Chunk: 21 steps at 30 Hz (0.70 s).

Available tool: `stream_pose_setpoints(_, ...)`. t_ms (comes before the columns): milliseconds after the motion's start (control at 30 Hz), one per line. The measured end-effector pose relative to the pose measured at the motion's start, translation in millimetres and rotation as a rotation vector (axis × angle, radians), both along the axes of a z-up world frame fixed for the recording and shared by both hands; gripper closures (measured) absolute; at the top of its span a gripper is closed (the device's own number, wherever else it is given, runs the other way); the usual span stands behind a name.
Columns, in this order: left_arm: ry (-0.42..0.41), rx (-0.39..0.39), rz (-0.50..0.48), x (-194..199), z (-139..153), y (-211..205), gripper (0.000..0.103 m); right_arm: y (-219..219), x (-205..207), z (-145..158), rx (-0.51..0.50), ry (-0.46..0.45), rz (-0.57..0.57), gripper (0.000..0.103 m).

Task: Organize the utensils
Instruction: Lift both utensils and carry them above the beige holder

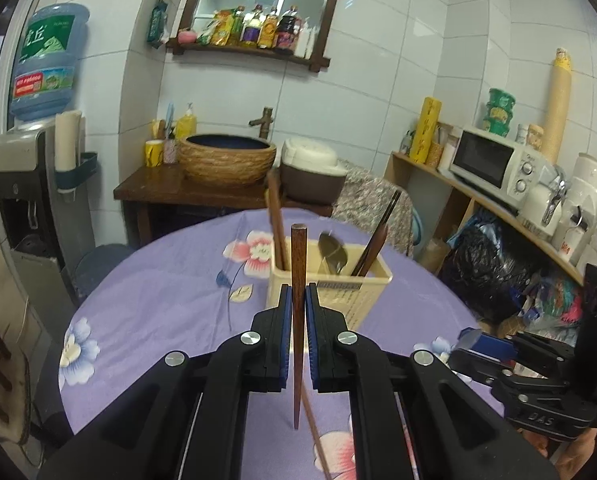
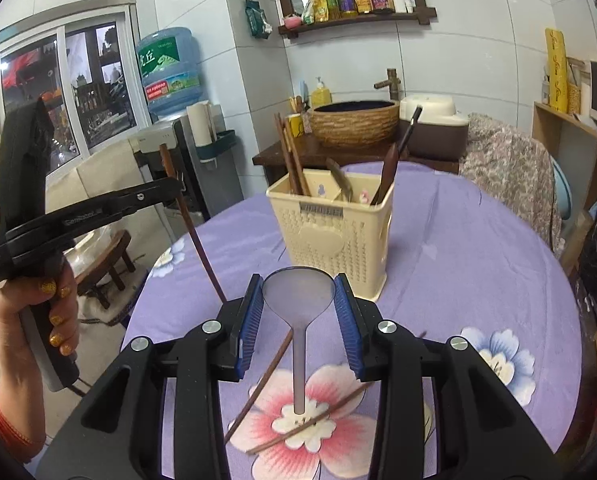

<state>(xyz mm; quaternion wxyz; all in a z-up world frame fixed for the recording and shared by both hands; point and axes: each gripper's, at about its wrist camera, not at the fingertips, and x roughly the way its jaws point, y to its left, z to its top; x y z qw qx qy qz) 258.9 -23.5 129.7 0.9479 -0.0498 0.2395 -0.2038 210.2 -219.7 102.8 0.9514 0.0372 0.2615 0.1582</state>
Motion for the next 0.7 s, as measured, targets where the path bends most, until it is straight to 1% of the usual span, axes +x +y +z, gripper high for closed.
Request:
stream_pose_setpoints(100,-0.048,-0.021,-0.014,8,30,1,0.095,-3,16,29,0.03,-0.045,-0.011,0.066)
stream_pose_setpoints(267,-0.147,-0.048,-0.019,29,95,-9,0.095,-10,51,87,0.076,-0.134,-0.07,0.066)
stream_pose_setpoints(333,-0.189,-0.042,-0.011,36,112,-15,0.095,-11,66,108,0.071,-0.173,-0.105,0.066)
stream_pose_setpoints(400,-0.2,-0.046,0.0,46,122,-20,0.095,-10,78,119,0.053,-0.202,-0.137,0.066)
stream_pose_setpoints(467,-0.194,-0.056,0.01,58,124,-25,0.095,-7,90,122,0.029,-0.213,-0.162,0.066)
stream_pose_setpoints(533,-0.193,-0.048,0.035,71,117,-31,0.095,-4,104,115,0.011,-0.207,-0.181,0.066)
stream_pose_setpoints(567,-0.191,-0.038,0.045,76,111,-35,0.095,-3,108,112,0.004,-0.205,-0.187,0.066)
stream_pose_setpoints(633,-0.183,-0.032,0.05,83,98,-39,0.095,-2,117,97,-0.005,-0.2,-0.201,0.066)
stream_pose_setpoints(700,-0.17,-0.019,0.061,89,78,-44,0.095,1,122,80,-0.021,-0.193,-0.21,0.066)
